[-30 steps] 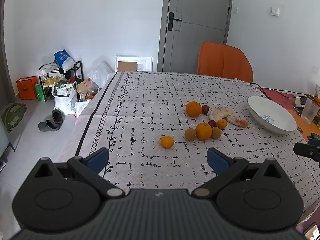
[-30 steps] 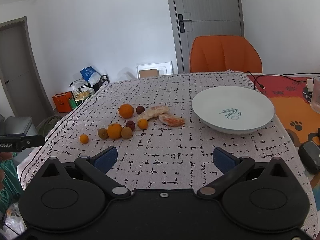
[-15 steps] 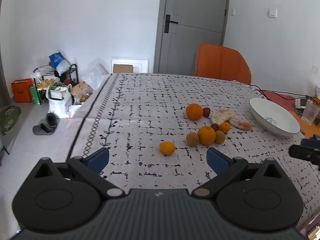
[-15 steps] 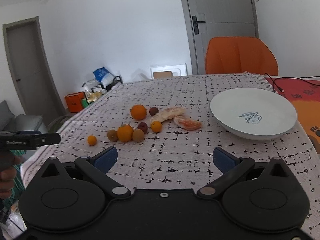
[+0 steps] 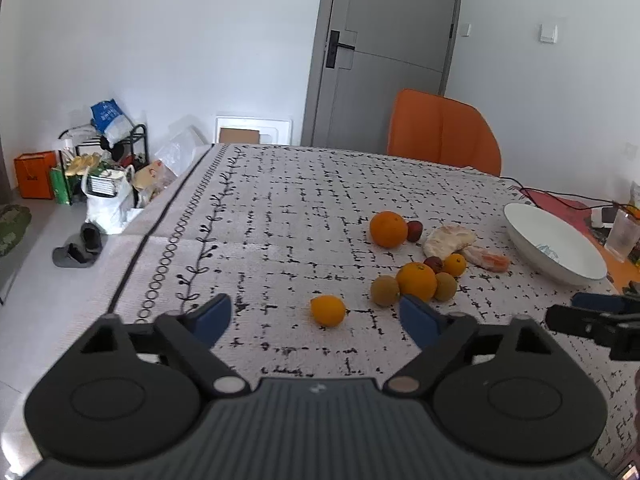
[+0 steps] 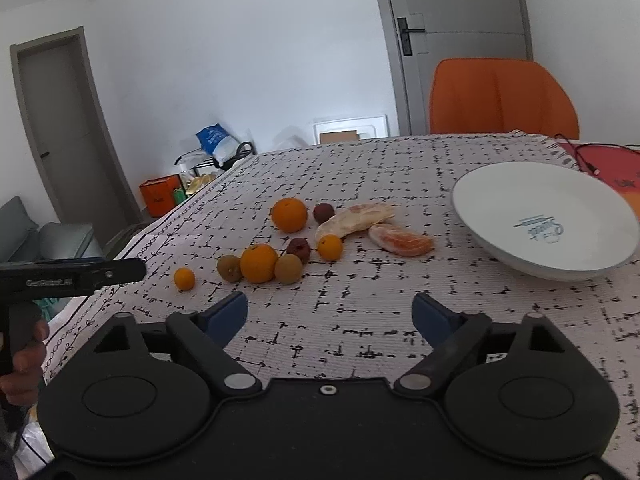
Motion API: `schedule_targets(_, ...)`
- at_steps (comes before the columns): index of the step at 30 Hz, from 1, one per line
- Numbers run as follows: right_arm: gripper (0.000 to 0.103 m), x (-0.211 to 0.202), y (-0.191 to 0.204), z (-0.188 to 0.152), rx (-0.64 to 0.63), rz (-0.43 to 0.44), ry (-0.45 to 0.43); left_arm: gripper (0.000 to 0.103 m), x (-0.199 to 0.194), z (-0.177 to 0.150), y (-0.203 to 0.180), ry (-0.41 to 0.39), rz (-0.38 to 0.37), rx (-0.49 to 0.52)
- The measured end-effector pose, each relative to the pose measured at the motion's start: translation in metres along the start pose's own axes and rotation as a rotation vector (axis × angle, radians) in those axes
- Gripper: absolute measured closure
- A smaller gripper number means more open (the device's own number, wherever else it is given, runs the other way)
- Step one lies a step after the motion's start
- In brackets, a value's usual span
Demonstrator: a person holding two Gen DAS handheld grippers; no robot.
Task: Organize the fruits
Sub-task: 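Reach the right gripper to the small brown fruit and close on it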
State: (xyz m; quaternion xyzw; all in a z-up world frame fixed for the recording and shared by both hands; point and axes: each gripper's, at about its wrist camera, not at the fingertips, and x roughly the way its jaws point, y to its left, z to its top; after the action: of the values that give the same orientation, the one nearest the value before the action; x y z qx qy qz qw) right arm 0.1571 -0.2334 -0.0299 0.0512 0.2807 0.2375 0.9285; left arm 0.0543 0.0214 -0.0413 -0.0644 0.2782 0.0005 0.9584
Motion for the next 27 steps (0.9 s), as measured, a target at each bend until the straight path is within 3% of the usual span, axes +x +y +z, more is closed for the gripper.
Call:
schedule_targets(3,0.019,0.008,0.001,0.001,0.0,0.007,0.004,0.029,0.008,-0.001,-0.002,0.007,0.0,0.002)
schedule_targets(9,0.038,0.025,-0.001,0.003,0.013,0.031,0.027,0.046,0.024,-0.003,-0.003,0.04,-0.024,-0.015)
schedule_targets(24,0.047,0.063,0.007,0.015,-0.005,0.086,0.068,0.069,0.057,-0.003,0.003,0.096,-0.012,-0.066)
schedule_targets(27,0.048,0.069,0.009,0.017,-0.014,0.091,0.071,0.08,0.059,-0.002,0.005,0.101,-0.016,-0.07)
